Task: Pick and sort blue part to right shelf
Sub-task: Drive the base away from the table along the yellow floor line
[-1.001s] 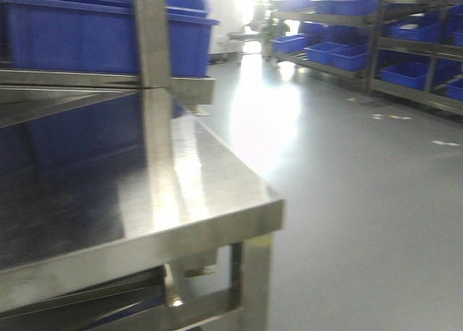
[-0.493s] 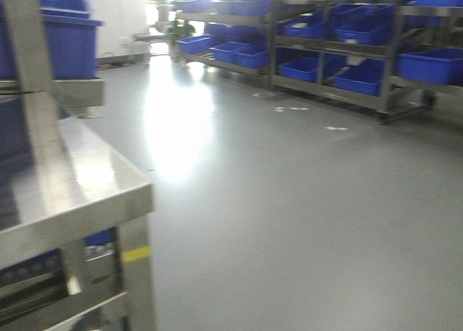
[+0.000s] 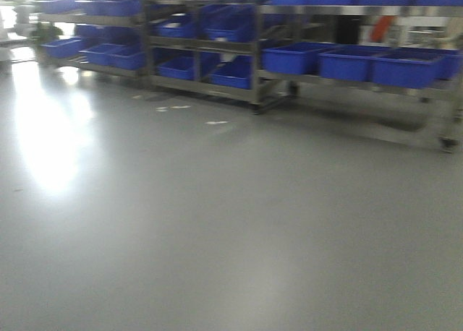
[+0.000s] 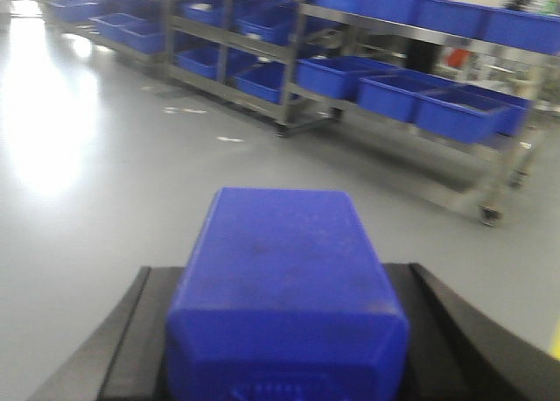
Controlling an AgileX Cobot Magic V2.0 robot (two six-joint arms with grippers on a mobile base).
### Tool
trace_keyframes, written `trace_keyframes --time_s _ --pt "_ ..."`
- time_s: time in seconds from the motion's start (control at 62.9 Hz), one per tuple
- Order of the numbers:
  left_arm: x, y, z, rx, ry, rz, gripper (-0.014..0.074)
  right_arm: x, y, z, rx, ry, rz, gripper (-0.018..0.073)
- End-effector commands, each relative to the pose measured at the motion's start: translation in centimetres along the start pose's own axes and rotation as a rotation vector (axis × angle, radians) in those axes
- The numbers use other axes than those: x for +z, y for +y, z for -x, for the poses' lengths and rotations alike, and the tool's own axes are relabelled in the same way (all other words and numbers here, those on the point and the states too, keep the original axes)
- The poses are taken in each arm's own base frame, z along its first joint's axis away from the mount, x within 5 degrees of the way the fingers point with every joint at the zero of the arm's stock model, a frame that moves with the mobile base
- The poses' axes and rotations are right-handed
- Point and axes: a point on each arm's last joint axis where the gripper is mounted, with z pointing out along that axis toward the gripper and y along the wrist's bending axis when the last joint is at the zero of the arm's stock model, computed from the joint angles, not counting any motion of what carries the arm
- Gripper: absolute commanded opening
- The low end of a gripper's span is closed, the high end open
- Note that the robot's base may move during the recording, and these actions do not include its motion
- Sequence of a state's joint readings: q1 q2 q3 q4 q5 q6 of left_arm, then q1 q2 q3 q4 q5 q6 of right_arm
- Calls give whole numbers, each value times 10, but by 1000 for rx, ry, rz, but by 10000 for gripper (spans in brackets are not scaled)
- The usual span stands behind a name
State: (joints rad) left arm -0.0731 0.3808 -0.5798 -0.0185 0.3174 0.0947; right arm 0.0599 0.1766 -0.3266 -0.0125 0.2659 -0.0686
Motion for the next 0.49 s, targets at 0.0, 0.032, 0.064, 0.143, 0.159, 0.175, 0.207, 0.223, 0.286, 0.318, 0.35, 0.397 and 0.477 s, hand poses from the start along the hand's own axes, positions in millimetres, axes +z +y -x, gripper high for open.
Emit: trace_keyframes --time_s 0.0,0.032,0.064,0.143,0.159,0.175,0.207,0.223,0.286,0.318,0.35,0.397,0.477 --pt "-1 1 17 -1 -114 6 207 -2 -2 17 -6 -108 -16 398" --pt "-1 1 17 -1 -114 6 207 -2 -2 17 -6 -108 -16 398" --pt "-1 1 17 -1 -114 6 207 -2 -2 17 -6 -108 -16 398" --pt "-1 1 17 -1 -114 6 207 -2 -2 17 -6 -108 -16 398" --pt "-1 1 17 -1 -114 6 207 -2 -2 17 -6 -108 -16 398" --pt "-1 1 17 -1 -114 6 207 -2 -2 17 -6 -108 -16 398" --pt "-1 1 17 -1 -114 6 207 -2 -2 17 -6 -108 -16 398" --pt "-1 1 17 -1 -114 6 207 -2 -2 17 -6 -108 -16 398" --pt "-1 1 17 -1 -114 6 207 -2 -2 17 -6 -108 -16 398" --pt "-1 1 17 -1 -114 6 207 -2 -2 17 -6 -108 -16 398" --pt "-1 1 17 -1 -114 6 207 -2 -2 17 -6 -108 -16 398" --pt "-1 1 17 -1 -114 6 207 -2 -2 17 -6 -108 -16 398" --pt "-1 1 17 -1 -114 6 207 -2 -2 17 -6 -108 -16 398"
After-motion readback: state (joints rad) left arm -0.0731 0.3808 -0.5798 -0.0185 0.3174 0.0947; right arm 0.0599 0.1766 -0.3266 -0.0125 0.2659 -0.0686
